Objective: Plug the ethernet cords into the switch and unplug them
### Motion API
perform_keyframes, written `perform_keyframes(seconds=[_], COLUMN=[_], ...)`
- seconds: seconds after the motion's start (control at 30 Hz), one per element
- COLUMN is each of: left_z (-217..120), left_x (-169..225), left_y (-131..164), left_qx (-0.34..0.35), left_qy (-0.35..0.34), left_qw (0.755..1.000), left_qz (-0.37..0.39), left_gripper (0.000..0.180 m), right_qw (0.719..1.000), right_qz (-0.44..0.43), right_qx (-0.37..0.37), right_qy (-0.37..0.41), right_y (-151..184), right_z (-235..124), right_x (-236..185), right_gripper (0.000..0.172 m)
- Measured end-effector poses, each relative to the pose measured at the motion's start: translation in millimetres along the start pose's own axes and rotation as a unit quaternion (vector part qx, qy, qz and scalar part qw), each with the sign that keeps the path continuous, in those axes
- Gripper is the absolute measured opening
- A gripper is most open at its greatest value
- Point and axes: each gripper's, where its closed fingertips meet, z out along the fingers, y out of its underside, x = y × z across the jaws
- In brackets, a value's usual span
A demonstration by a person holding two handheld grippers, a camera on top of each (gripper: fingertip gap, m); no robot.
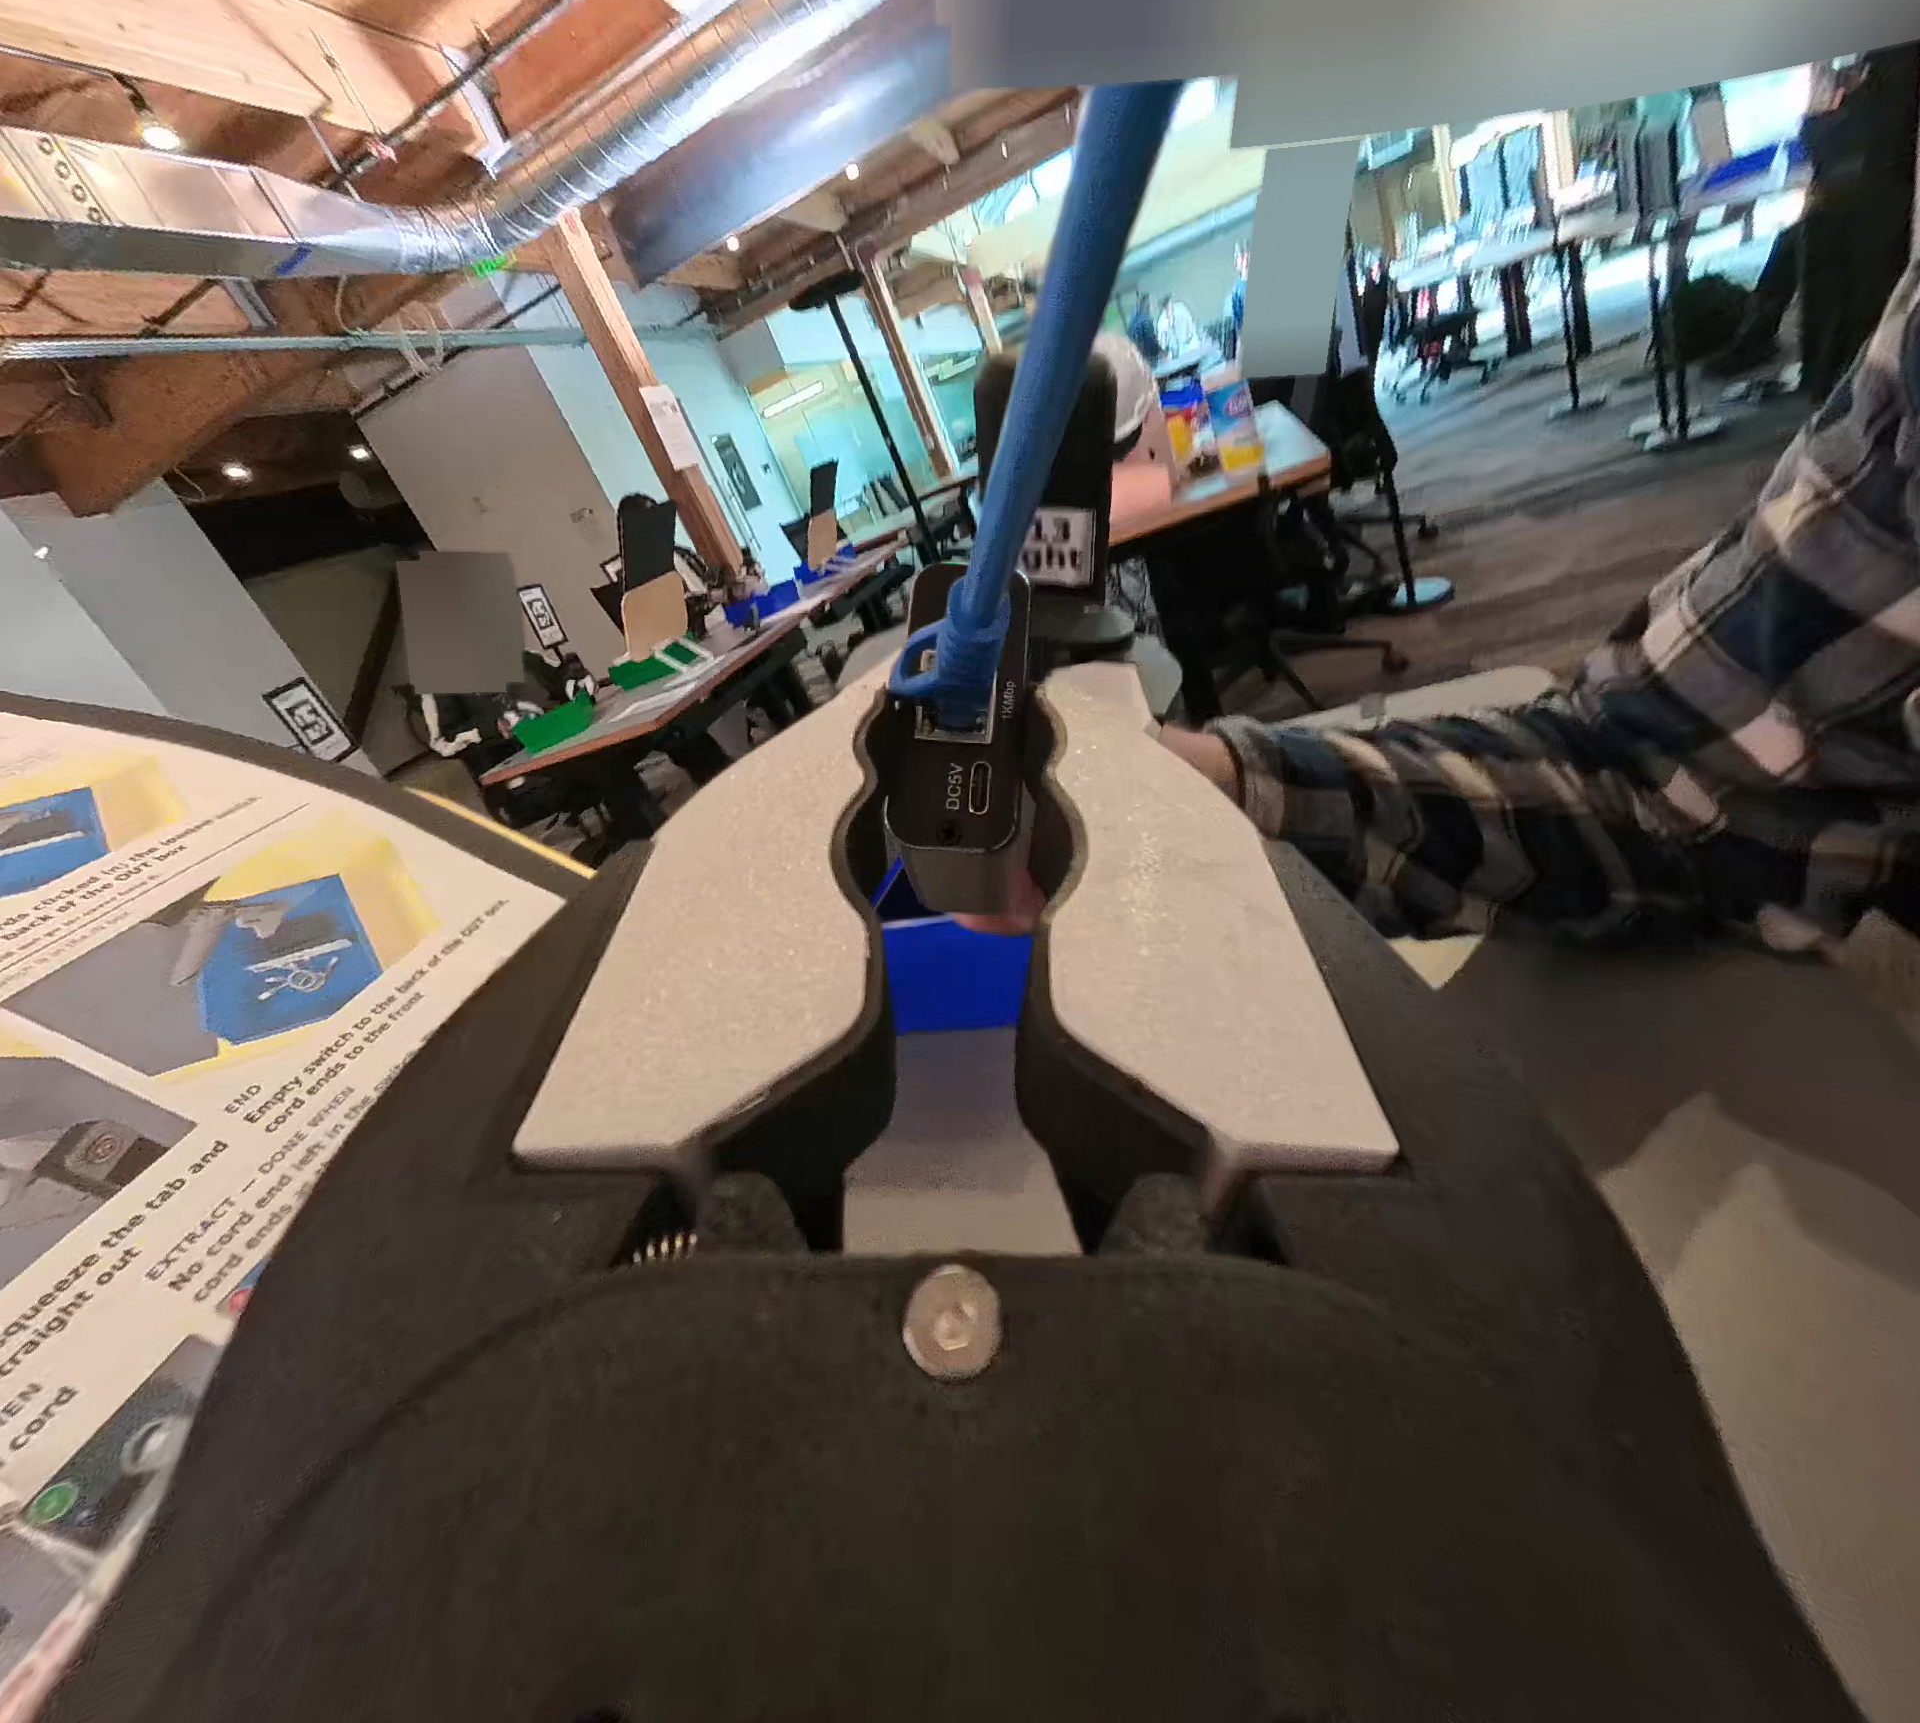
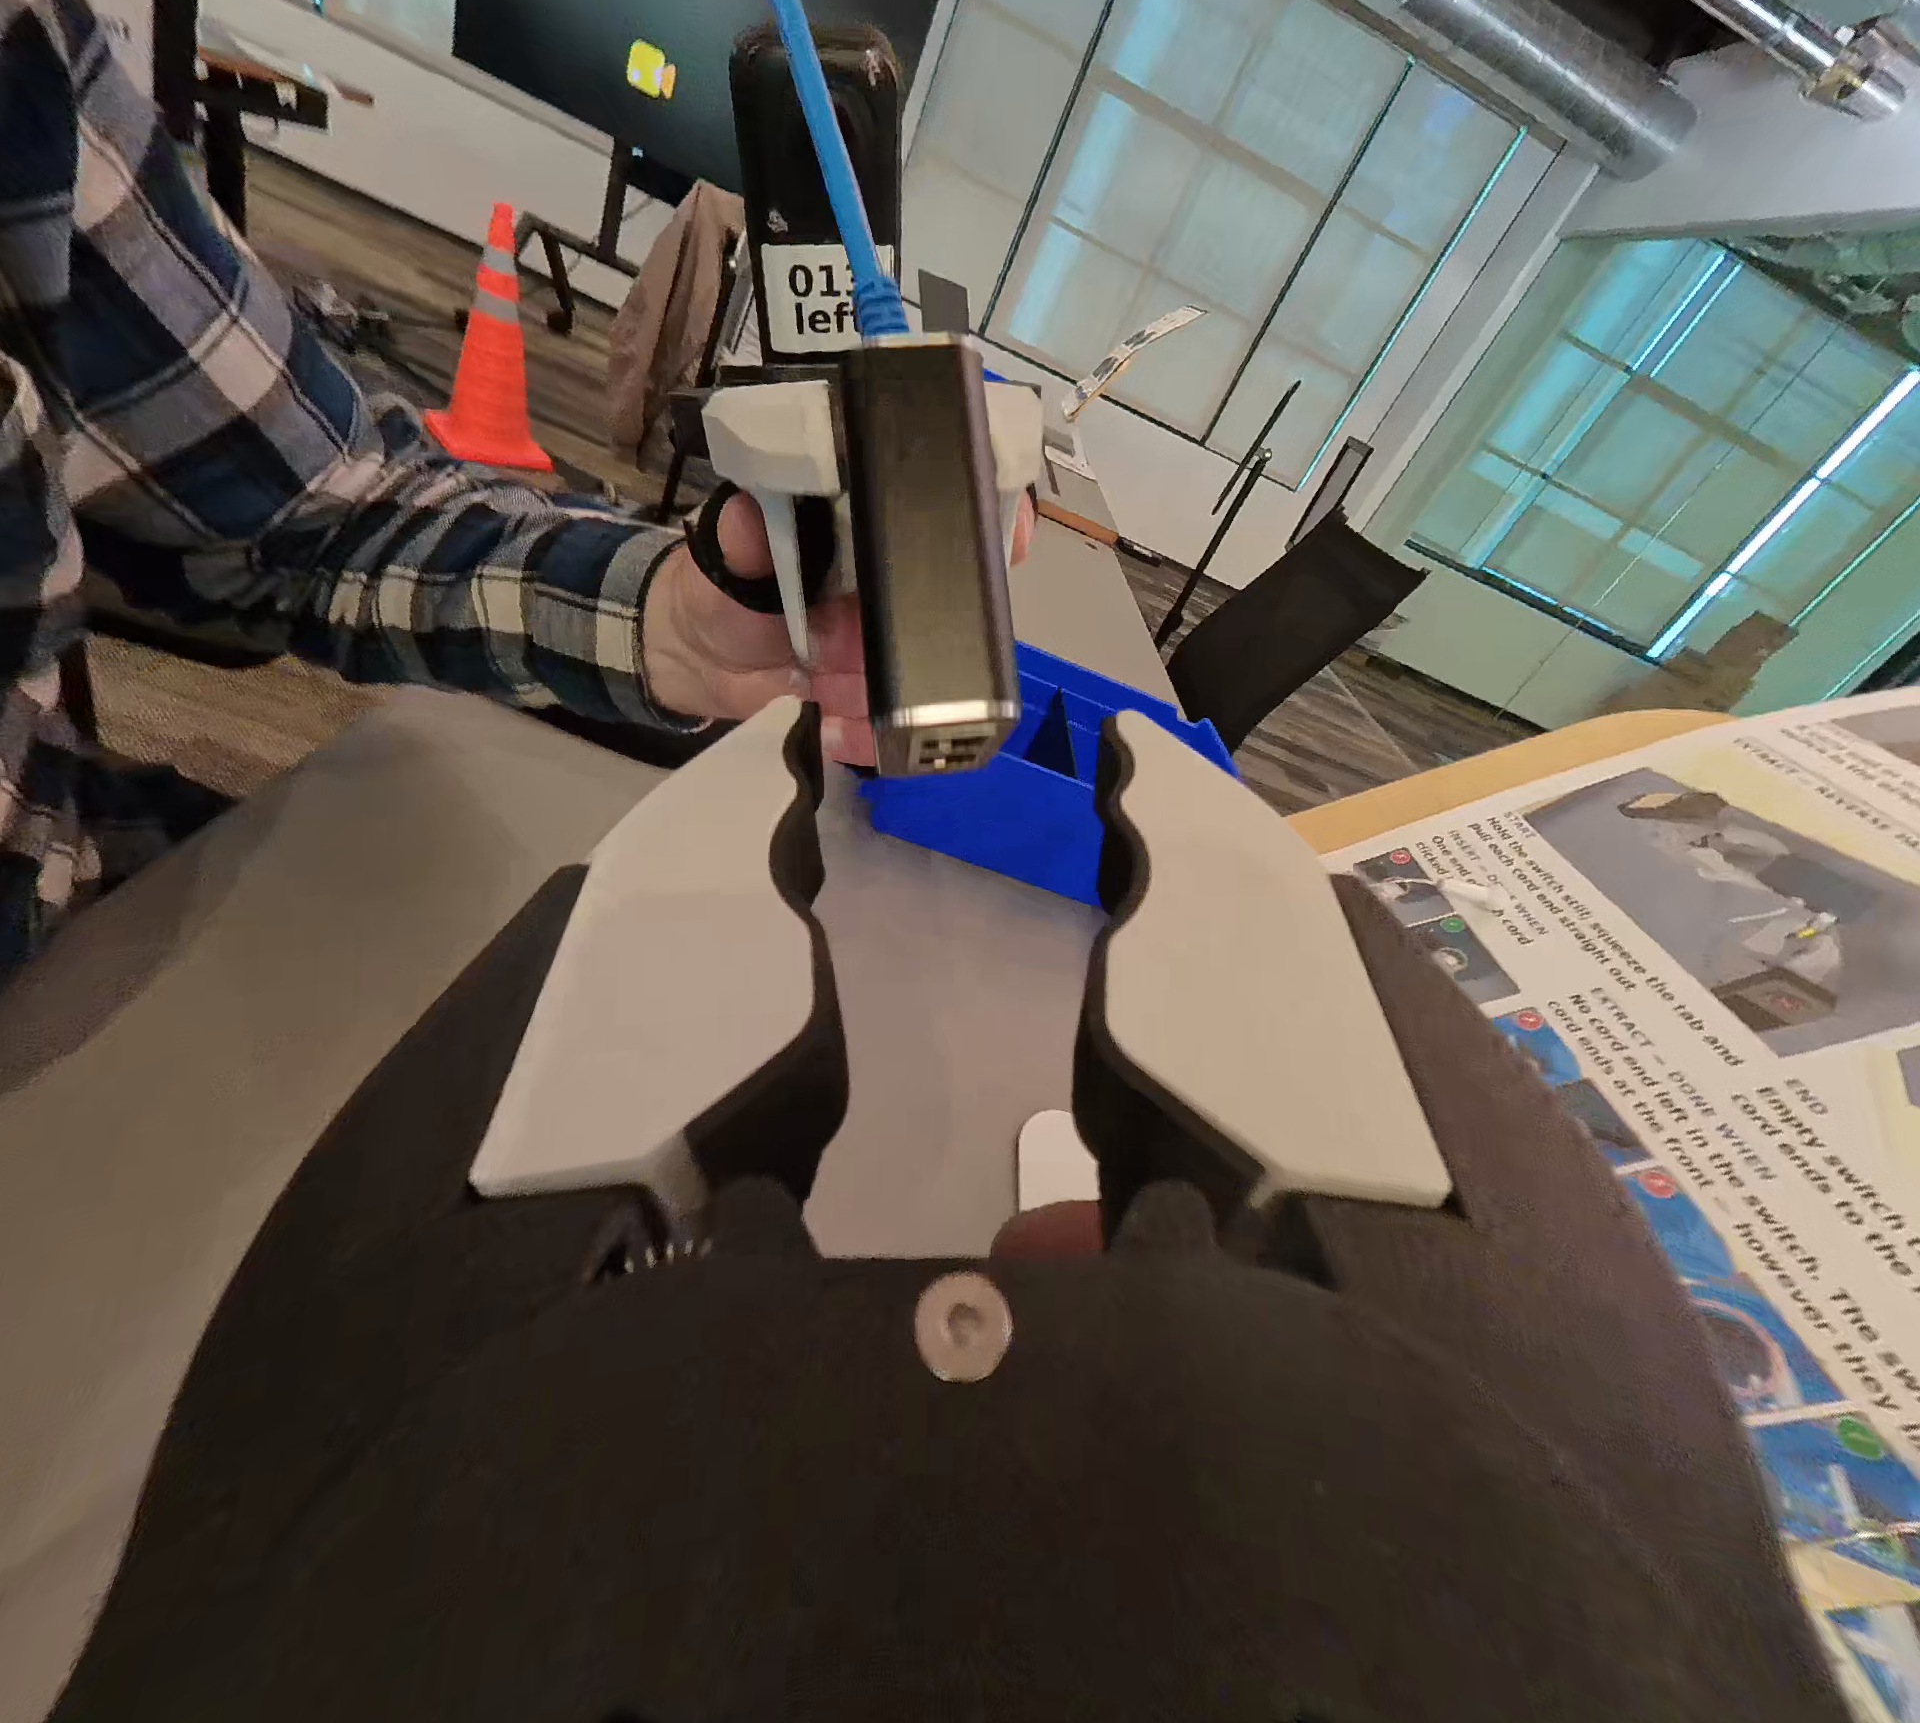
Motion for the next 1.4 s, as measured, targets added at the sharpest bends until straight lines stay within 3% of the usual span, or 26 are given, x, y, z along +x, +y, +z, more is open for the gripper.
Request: perform_keyframes(seconds=[0.13, 0.33, 0.67, 0.77, 0.83, 1.0, 1.17, 1.27, 1.4], left_z=[-1.1, 7.7, 5.1, -15.0, -38.6, -112.0, -164.0, -155.7, -97.2], left_x=[-6.5, -0.2, -14.1, -32.2, -41.8, -64.0, -80.7, -74.4, -46.8], left_y=[-9.0, 3.7, 14.0, 35.1, 53.9, 70.1, 36.4, 9.5, 8.8], left_qx=[0.046, 0.048, 0.066, 0.037, 0.005, -0.048, -0.075, -0.130, -0.211], left_qy=[0.004, 0.025, 0.023, -0.029, -0.073, -0.183, -0.258, -0.259, -0.187], left_qw=[0.998, 0.996, 0.990, 0.986, 0.983, 0.970, 0.961, 0.957, 0.957], left_qz=[-0.041, -0.066, -0.122, -0.162, -0.166, -0.150, -0.065, 0.017, 0.073], left_gripper=[0.023, 0.024, 0.027, 0.068, 0.073, 0.078, 0.078, 0.073, 0.067], right_qw=[0.999, 0.995, 0.998, 0.998, 0.997, 0.987, 0.973, 0.947, 0.901], right_qz=[0.035, 0.065, 0.048, 0.034, 0.022, -0.030, -0.057, -0.088, -0.128], right_qx=[0.031, 0.062, 0.022, -0.004, -0.019, -0.095, -0.170, -0.266, -0.391], right_qy=[-0.017, -0.035, 0.015, 0.046, 0.068, 0.123, 0.144, 0.156, 0.139], right_y=[-5.0, -9.7, -3.2, -1.6, -3.2, -0.3, 9.6, 27.7, 56.7], right_z=[4.8, 9.2, 5.4, -3.7, -13.1, -36.5, -52.7, -61.2, -65.5], right_x=[-3.9, -9.3, 4.2, 15.6, 24.1, 41.8, 49.5, 51.9, 44.0], right_gripper=[0.049, 0.025, 0.024, 0.024, 0.025, 0.024, 0.024, 0.024, 0.025])
